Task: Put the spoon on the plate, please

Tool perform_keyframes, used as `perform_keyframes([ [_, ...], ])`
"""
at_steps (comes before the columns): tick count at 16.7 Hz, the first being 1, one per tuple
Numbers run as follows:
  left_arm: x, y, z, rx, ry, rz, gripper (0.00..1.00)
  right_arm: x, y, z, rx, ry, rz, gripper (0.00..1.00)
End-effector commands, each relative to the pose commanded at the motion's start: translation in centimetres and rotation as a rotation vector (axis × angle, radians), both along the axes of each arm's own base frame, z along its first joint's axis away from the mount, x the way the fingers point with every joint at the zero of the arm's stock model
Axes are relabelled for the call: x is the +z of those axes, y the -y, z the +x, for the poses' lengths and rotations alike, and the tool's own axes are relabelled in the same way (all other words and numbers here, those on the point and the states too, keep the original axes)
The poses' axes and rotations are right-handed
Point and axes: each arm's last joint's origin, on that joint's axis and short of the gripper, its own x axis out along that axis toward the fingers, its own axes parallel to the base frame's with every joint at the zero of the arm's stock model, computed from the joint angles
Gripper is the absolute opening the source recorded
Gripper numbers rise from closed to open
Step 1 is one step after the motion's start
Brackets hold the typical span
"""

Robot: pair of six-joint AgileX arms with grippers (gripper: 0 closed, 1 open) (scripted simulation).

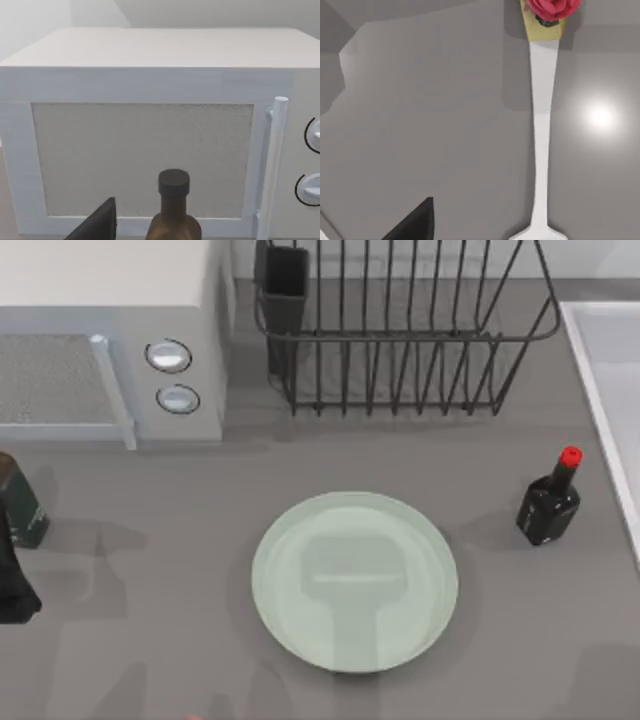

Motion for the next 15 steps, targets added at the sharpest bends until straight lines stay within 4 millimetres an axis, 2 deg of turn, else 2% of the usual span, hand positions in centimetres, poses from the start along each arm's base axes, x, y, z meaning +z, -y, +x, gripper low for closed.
perform_keyframes([
  [9, 0.0, 0.0, 0.0, 0.0, 0.0, 0.0, 1.0, -0.4, 0.5, 0.4, 0.036, -0.03, 0.017, 1.0],
  [12, 0.0, 0.0, 0.0, 0.0, 0.0, 0.0, 1.0, -2.6, 0.6, 0.7, 0.034, -0.032, 0.019, 1.0],
  [15, 0.0, 0.0, 0.0, 0.0, 0.0, 0.0, 1.0, -6.1, 0.8, 0.9, 0.034, -0.021, 0.012, 1.0],
])
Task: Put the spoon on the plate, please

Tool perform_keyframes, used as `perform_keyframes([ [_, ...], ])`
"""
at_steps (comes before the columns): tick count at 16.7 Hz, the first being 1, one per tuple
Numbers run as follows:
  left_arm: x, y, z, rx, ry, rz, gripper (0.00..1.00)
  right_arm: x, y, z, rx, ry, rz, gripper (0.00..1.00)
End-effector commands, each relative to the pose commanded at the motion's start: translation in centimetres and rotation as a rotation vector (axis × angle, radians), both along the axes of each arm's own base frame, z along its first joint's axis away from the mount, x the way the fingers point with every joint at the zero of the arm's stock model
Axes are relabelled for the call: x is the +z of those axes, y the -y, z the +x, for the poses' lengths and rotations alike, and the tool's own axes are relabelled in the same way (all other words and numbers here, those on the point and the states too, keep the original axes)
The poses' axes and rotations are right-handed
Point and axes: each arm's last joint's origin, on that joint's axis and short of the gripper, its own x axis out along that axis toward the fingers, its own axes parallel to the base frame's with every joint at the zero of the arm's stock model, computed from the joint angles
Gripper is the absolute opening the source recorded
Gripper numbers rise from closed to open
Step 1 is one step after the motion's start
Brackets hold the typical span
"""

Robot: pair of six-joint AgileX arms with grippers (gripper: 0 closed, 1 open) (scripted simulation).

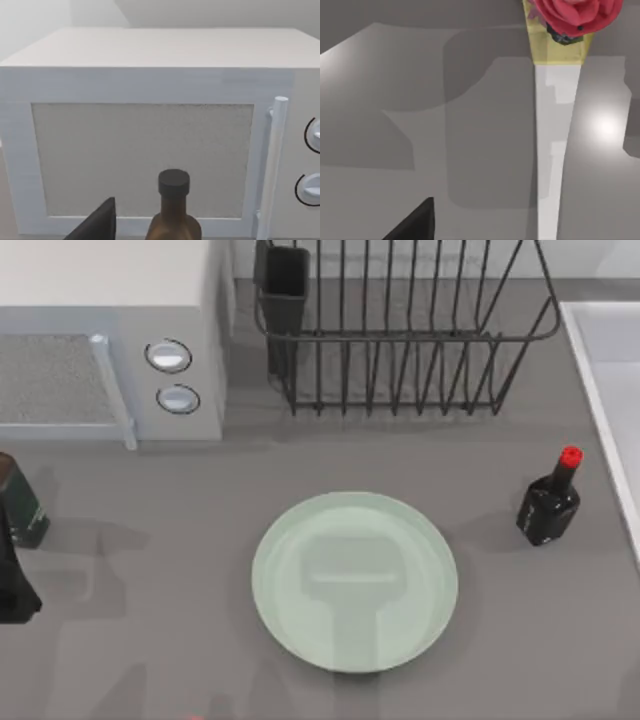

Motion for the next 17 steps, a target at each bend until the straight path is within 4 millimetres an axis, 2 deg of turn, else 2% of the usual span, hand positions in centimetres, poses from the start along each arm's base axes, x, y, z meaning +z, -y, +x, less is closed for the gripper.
perform_keyframes([
  [4, 0.0, 0.0, 0.0, 0.0, 0.0, 0.0, 1.0, -3.4, -0.2, -0.4, 0.0, -0.005, 0.003, 1.0],
  [9, 0.0, 0.0, 0.0, 0.0, 0.0, 0.0, 1.0, -3.9, -0.3, -0.6, 0.0, -0.008, 0.004, 1.0],
  [17, 0.0, 0.0, 0.0, 0.0, 0.0, 0.0, 1.0, -3.9, -0.3, -0.6, 0.0, -0.008, 0.004, 0.4],
])
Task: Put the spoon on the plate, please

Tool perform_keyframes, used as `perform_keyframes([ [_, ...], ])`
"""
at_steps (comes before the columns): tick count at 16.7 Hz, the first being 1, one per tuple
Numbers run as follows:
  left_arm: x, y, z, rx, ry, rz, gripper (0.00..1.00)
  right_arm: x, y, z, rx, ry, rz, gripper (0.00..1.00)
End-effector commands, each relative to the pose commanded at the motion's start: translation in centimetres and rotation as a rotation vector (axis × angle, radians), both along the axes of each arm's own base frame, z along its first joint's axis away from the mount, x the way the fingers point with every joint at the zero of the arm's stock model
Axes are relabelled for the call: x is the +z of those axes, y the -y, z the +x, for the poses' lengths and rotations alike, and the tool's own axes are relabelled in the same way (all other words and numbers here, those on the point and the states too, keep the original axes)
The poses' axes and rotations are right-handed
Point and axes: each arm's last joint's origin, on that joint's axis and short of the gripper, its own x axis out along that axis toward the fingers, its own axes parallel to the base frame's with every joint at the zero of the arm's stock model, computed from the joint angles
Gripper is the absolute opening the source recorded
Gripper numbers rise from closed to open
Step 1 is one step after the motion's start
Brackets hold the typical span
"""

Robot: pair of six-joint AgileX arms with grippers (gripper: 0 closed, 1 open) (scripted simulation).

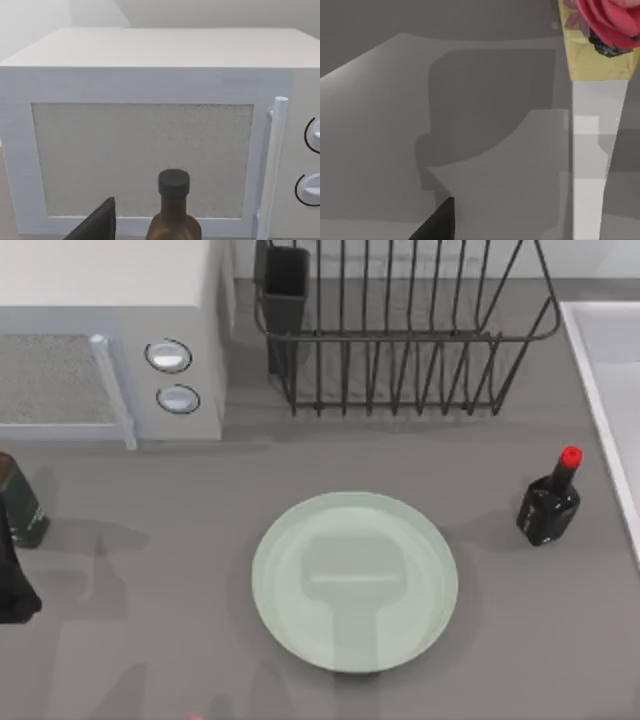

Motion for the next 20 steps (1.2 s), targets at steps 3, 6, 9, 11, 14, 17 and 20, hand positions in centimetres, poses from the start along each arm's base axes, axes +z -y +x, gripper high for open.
perform_keyframes([
  [3, 0.0, 0.0, 0.0, 0.0, 0.0, 0.0, 1.0, 0.0, 0.0, 0.0, 0.0, 0.0, 0.0, 0.17],
  [6, 0.0, 0.0, 0.0, 0.0, 0.0, 0.0, 1.0, 0.0, 0.0, 0.0, 0.0, 0.0, 0.0, 0.0],
  [9, 0.0, 0.0, 0.0, 0.0, 0.0, 0.0, 1.0, 0.0, 0.0, 0.0, 0.0, 0.0, 0.0, 0.0],
  [11, 0.0, 0.0, 0.0, 0.0, 0.0, 0.0, 1.0, 0.0, 0.0, 0.0, 0.0, 0.0, 0.0, 0.0],
  [14, 0.0, 0.0, 0.0, 0.0, 0.0, 0.0, 1.0, 2.2, -0.1, 0.0, -0.036, -0.004, -0.015, 0.0],
  [17, 0.0, 0.0, 0.0, 0.0, 0.0, 0.0, 1.0, 3.0, 0.1, 0.3, -0.03, -0.001, -0.016, 0.0],
  [20, 0.0, 0.0, 0.0, 0.0, 0.0, 0.0, 1.0, 5.6, 0.2, 0.6, -0.023, -0.008, -0.012, 0.0],
])
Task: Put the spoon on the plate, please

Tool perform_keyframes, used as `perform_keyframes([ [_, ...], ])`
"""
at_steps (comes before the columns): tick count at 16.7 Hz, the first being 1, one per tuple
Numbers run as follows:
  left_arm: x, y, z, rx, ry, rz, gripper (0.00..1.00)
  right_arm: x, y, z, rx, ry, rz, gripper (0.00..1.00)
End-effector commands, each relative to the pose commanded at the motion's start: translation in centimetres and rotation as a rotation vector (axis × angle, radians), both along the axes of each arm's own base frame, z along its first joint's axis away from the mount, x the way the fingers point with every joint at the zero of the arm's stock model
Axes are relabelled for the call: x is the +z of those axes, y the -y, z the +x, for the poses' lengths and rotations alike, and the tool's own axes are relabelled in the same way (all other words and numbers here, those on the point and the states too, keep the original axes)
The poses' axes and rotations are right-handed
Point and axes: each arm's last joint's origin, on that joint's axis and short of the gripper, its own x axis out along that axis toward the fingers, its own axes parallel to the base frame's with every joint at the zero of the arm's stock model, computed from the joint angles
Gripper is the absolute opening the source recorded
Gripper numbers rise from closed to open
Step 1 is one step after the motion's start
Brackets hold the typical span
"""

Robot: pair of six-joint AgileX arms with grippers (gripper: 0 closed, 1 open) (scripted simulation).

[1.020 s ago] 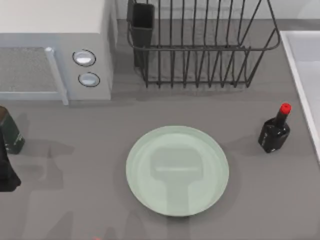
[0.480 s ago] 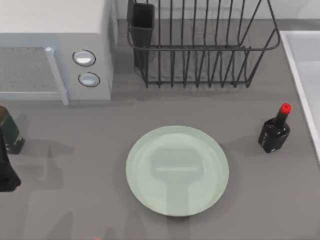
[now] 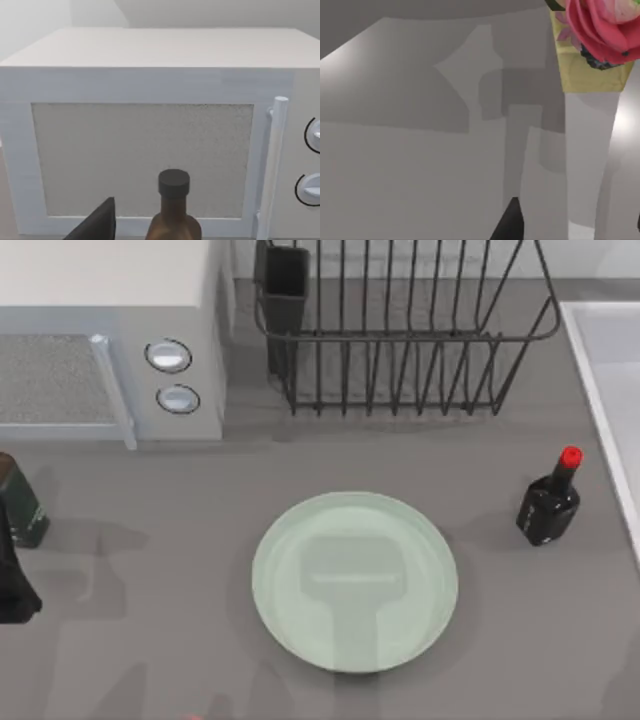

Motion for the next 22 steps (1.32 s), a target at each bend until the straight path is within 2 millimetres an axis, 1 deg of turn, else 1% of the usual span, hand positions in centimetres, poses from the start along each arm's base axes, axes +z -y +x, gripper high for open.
perform_keyframes([
  [4, 0.0, 0.0, 0.0, 0.0, 0.0, 0.0, 1.0, 4.3, -0.1, -0.3, -0.005, -0.015, 0.007, 0.0],
  [6, 0.0, 0.0, 0.0, 0.0, 0.0, 0.0, 1.0, 6.0, -0.2, -0.5, -0.01, -0.004, 0.001, 0.0],
  [8, 0.0, 0.0, 0.0, 0.0, 0.0, 0.0, 1.0, 6.6, -0.3, -0.6, -0.013, 0.004, -0.003, 0.0],
  [12, 0.0, 0.0, 0.0, 0.0, 0.0, 0.0, 1.0, 6.4, -0.3, -0.6, -0.013, 0.0, -0.001, 0.0],
  [14, 0.0, 0.0, 0.0, 0.0, 0.0, 0.0, 1.0, 7.0, -0.4, 0.1, 0.037, 0.028, -0.028, 0.0],
  [16, 0.0, 0.0, 0.0, 0.0, 0.0, 0.0, 1.0, 8.1, -0.9, 1.4, 0.153, 0.085, -0.082, 0.0],
  [18, 0.0, 0.0, 0.0, 0.0, 0.0, 0.0, 1.0, 9.7, -2.0, 3.2, 0.33, 0.155, -0.149, 0.0],
  [20, 0.0, 0.0, 0.0, 0.0, 0.0, 0.0, 1.0, 11.4, -3.9, 5.2, 0.561, 0.223, -0.216, 0.0],
  [22, 0.0, 0.0, 0.0, 0.0, 0.0, 0.0, 1.0, 12.9, -6.5, 7.2, 0.834, 0.27, -0.268, 0.0],
])
